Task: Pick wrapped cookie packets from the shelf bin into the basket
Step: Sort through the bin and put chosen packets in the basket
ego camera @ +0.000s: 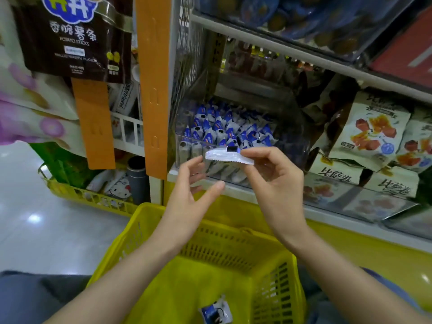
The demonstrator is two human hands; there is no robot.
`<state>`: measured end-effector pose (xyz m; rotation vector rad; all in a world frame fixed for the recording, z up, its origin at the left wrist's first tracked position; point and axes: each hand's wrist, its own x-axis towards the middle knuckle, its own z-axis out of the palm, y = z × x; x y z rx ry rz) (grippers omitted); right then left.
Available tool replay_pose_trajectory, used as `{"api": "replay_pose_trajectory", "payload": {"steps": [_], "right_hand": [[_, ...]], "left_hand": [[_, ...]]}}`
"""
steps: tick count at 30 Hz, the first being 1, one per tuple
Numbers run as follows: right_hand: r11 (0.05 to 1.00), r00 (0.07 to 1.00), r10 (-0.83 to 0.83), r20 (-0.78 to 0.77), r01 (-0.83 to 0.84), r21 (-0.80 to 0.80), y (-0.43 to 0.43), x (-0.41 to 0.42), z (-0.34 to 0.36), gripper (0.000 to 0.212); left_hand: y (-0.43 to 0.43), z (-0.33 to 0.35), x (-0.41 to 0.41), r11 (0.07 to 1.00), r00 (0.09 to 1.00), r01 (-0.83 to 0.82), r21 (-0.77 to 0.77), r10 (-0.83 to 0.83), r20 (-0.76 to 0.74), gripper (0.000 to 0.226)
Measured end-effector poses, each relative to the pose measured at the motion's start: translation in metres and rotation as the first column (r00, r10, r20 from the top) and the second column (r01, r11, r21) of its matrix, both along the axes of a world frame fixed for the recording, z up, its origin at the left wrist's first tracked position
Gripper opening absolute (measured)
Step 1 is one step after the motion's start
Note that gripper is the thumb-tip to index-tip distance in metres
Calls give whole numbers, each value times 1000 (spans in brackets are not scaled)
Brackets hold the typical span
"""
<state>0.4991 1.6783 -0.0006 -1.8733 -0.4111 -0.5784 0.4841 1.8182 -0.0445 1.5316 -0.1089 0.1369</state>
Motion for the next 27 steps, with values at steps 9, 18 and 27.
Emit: {"api": "replay_pose_trajectory", "payload": {"steps": [9,18,27], "right_hand": [[984,848,174,-500,-128,124,-1,3,-23,10],[978,925,25,-379,-101,-182,-4,5,-38,14],[967,782,201,-590,-256,-11,4,-1,-50,10]], "left_hand": [[-2,-8,-2,993,994,106,-47,-104,36,17],[11,-13,12,952,963,258,168,-239,-123,19],[7,-18,11,994,986,-102,-45,95,-133,22]]}}
